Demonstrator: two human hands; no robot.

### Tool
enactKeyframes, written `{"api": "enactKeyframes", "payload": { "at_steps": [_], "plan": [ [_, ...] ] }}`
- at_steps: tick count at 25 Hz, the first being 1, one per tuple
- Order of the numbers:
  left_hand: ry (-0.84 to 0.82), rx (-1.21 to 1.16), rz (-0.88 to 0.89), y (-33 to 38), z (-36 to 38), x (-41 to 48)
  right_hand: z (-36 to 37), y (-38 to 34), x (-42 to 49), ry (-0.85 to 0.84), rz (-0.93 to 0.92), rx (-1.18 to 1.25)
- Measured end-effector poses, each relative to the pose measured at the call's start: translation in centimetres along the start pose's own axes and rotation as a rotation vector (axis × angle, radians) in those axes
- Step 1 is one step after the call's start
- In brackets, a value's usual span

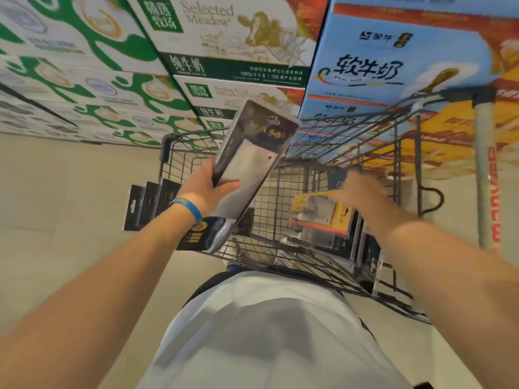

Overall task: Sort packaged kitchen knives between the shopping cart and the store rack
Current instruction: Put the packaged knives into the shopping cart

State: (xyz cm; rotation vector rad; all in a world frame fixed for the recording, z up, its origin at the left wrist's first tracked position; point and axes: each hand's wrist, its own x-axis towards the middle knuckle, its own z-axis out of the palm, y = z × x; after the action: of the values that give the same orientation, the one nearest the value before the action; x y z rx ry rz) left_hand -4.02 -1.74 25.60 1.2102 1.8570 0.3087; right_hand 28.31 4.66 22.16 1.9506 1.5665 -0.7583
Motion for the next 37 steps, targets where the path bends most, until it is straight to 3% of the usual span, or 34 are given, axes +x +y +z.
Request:
{"api": "enactKeyframes", "payload": {
  "at_steps": [2, 5, 8, 12, 16, 18, 21, 24, 27, 29, 33, 35, 37],
  "plan": [
    [-0.005, -0.062, -0.036, -0.3, 0.5, 0.0, 4.0, 1.3, -0.3, -0.033, 0.087, -0.194],
    [0.017, -0.086, -0.058, -0.4, 1.2, -0.1, 4.1, 0.7, 0.0, -0.056, 0.101, -0.290],
    [0.079, -0.115, -0.040, -0.6, 1.6, -0.9, 2.9, -2.1, -0.4, -0.010, -0.006, -0.318],
    [0.158, -0.168, 0.059, -1.7, 1.5, -3.0, 4.0, -6.1, -3.5, 0.040, -0.330, -0.004],
    [0.210, -0.145, 0.065, -3.1, 1.6, -4.1, 8.7, -3.5, -6.8, 0.272, -0.335, 0.537],
    [0.246, -0.088, 0.052, -3.2, 1.9, -4.3, 11.2, -1.3, -7.5, 0.293, -0.298, 0.529],
    [0.324, -0.053, 0.049, -2.7, 2.8, -4.1, 12.9, 1.2, -7.5, 0.160, -0.199, 0.495],
    [0.381, -0.101, 0.040, -1.7, 3.3, -3.3, 12.1, 0.9, -7.1, 0.034, -0.253, 0.425],
    [0.382, -0.220, 0.035, -0.6, 2.8, -2.5, 8.0, 0.0, -6.3, 0.154, -0.373, 0.288],
    [0.415, -0.329, 0.053, 0.4, 1.7, -2.2, 2.9, -0.3, -6.5, 0.251, -0.545, 0.325],
    [0.480, -0.357, 0.086, 2.5, -0.9, -2.2, -8.6, 0.1, -9.5, 0.103, -0.783, 0.739],
    [0.448, -0.362, 0.051, 4.1, -1.7, -2.3, -12.6, -0.2, -11.0, 0.175, -0.867, 1.063],
    [0.380, -0.351, 0.131, 6.2, -1.9, -2.6, -14.9, -1.6, -12.2, 0.257, -0.922, 1.357]
  ]
}}
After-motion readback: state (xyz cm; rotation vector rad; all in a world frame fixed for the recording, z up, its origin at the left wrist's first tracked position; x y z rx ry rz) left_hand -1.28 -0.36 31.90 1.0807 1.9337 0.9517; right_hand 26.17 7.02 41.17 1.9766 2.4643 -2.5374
